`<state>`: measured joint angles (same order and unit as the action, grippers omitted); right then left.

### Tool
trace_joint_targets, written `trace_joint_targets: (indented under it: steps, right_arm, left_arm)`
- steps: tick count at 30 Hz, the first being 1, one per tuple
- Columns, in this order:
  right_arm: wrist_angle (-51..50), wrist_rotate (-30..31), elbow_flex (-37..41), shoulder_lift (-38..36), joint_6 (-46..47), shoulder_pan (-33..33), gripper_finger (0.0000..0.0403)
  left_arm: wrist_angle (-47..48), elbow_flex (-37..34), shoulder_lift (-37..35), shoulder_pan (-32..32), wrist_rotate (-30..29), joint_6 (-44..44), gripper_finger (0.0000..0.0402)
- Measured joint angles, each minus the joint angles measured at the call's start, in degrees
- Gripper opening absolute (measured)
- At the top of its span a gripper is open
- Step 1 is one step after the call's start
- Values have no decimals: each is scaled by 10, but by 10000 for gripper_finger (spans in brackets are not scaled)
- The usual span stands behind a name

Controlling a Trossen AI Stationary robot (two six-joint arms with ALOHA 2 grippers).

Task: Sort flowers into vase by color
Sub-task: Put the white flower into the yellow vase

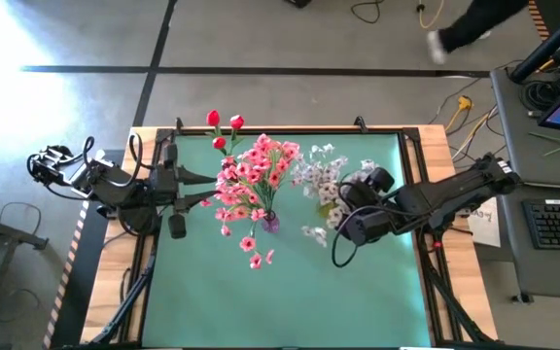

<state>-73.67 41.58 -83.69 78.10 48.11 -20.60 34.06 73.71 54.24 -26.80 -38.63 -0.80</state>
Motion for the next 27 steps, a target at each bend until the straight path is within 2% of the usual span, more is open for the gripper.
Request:
trace_joint_targets:
  steps: [3, 9, 16, 23, 27]
  right_arm:
    - [-3, -12, 1, 4, -5, 0, 327]
    - [-71, -77, -27, 4, -12, 0, 327]
    - [-106, -97, -65, 4, -12, 0, 327]
    - [-149, -200, -103, 3, -14, 0, 327]
    - [-164, -221, -131, 3, -12, 0, 327]
  left_arm:
    - [0, 0, 0, 0, 0, 0, 100]
    - [1, 0, 0, 0, 0, -7, 100]
    - [7, 0, 0, 0, 0, -17, 100]
    - [9, 0, 0, 0, 0, -21, 100]
    - [19, 0, 1, 0, 0, -30, 100]
